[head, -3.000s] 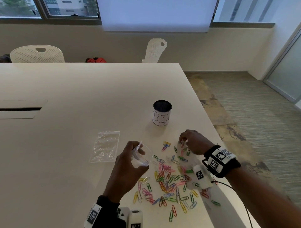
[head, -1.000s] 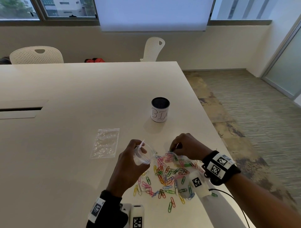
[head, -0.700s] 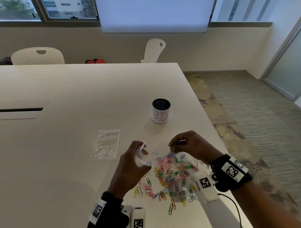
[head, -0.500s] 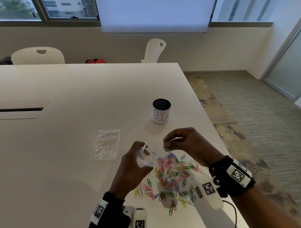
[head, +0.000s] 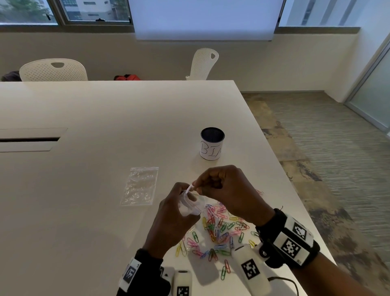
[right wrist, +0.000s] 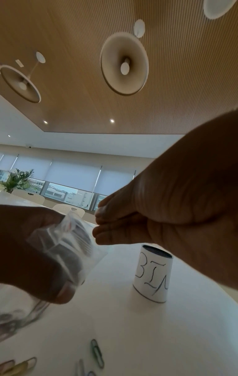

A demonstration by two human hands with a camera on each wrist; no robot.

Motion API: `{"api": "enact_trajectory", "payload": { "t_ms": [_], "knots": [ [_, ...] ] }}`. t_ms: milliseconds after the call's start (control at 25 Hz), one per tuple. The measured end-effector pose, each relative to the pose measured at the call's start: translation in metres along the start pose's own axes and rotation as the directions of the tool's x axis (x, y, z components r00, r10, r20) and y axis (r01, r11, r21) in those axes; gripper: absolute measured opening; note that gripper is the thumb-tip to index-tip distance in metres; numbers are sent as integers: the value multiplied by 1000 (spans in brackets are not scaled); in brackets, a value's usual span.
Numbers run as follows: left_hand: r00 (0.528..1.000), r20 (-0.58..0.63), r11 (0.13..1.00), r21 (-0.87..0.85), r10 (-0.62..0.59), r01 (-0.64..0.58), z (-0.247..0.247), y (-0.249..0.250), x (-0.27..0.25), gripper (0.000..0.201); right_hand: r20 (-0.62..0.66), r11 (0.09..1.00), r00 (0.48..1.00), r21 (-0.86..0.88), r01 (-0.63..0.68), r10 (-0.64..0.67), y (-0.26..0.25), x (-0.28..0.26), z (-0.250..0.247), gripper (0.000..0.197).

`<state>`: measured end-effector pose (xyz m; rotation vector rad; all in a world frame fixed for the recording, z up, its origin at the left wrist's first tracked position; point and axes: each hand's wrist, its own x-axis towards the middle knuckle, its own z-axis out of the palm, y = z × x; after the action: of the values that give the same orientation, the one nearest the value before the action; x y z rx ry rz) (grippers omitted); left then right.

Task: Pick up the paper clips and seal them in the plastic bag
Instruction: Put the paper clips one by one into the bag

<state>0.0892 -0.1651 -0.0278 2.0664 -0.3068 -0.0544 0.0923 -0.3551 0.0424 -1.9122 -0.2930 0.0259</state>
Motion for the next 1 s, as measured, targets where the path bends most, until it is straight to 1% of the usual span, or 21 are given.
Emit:
{"api": "enact_trajectory", "payload": {
  "t_ms": [80,160,240,320,400,440,480,520,560,600,640,680,720,800,880,920,1000],
  "knots": [
    [1000,6,1000,-7,-2,2,-1,0,0,52,-19,998,1000,-66,13,-14,-1,3,-4,11],
    [1000,4,1000,-10,-8,8,-3,1,0,52,-64,992,998,-123,9,-17,4,7,-11,10],
    [1000,-10,1000,-10,-12,12,-6,0,0,53,-108,986,994,-165,-18,0,17,12,-18,9],
    [1000,-25,1000,-21,-13,13,-11,-2,0,52,-112,969,993,-236,-68,42,35,15,-21,9],
    [999,-46,1000,-28,-15,13,-16,-4,0,52,-55,932,995,-350,-93,79,50,17,-20,12],
    [998,-54,999,-30,-17,15,-18,-4,-1,51,4,906,995,-413,-92,102,55,17,-19,16],
    [998,-58,999,-31,-19,18,-19,-5,-2,52,85,875,987,-476,-82,139,58,17,-18,27],
    [998,-61,999,-33,-24,22,-20,-5,-3,52,181,837,963,-543,-71,199,61,16,-16,44],
    [998,-65,999,-33,-26,24,-21,-5,-4,52,269,792,924,-607,-57,273,62,15,-13,64],
    [997,-68,999,-31,-26,24,-22,-6,-5,53,330,747,881,-664,-37,338,63,13,-11,82],
    [997,-70,999,-29,-28,26,-22,-6,-6,53,369,706,851,-708,-2,372,65,10,-8,97],
    [997,-70,999,-28,-28,26,-22,-7,-6,53,393,676,839,-736,41,377,66,8,-6,107],
    [997,-68,999,-28,-30,28,-22,-7,-7,53,407,655,834,-752,74,373,68,6,-4,113],
    [998,-60,999,-27,-31,29,-21,-8,-7,54,417,638,832,-763,101,367,70,4,-2,117],
    [998,-57,999,-23,-30,29,-19,-9,-8,54,412,631,836,-769,105,363,72,3,-1,117],
    [998,-57,999,-25,-30,29,-18,-9,-8,54,409,626,837,-773,105,365,73,3,0,114],
    [998,-58,999,-29,-30,28,-17,-9,-9,53,401,621,839,-778,98,369,74,4,3,103]
  ]
}}
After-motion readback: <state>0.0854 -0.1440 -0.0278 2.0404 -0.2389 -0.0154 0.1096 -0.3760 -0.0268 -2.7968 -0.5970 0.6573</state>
